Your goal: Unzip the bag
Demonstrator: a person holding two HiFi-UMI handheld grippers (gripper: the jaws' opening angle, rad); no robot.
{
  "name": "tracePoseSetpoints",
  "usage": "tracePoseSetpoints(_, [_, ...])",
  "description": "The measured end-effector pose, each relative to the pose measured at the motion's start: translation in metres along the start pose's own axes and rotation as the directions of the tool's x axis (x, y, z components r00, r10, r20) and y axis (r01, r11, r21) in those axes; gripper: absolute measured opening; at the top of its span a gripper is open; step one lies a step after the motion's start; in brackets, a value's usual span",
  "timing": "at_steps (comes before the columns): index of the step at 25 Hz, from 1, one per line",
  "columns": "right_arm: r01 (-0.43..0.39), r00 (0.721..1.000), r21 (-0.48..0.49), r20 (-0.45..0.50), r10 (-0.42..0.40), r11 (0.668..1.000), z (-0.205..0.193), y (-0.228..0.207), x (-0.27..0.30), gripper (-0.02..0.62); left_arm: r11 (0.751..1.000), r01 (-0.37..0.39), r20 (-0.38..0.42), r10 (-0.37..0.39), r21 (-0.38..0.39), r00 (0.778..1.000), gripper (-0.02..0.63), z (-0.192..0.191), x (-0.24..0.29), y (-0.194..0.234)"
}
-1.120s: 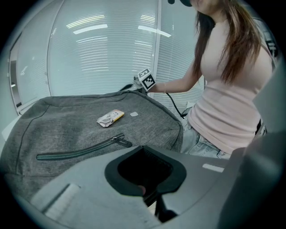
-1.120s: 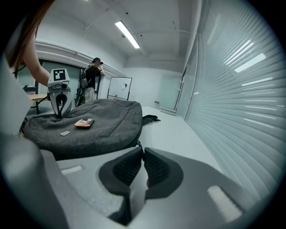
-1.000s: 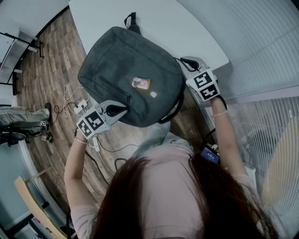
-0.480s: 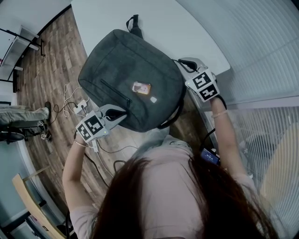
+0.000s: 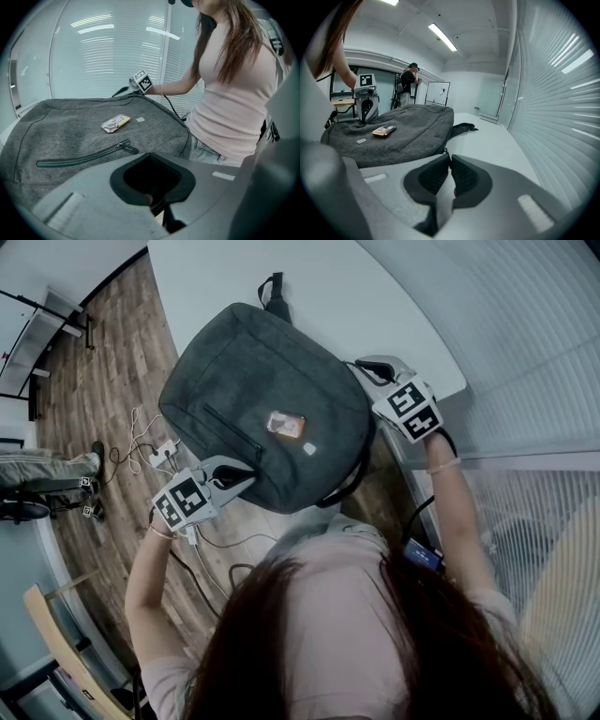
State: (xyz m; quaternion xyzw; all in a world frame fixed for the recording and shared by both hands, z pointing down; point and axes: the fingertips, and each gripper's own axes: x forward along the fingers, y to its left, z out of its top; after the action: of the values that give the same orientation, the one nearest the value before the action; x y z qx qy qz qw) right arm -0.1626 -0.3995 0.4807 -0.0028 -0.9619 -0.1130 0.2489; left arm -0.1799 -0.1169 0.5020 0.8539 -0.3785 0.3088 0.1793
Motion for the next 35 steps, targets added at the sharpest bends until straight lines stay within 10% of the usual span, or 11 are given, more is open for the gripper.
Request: tracePoseSetpoints(35, [-0.085, 0.996, -0.060, -0.001, 0.085, 0.995, 0.027, -0.012, 0.040, 0.026, 0.999, 0.027, -0.013, -0.027, -0.035, 1.000, 0.009, 0.004, 0.001, 0.000])
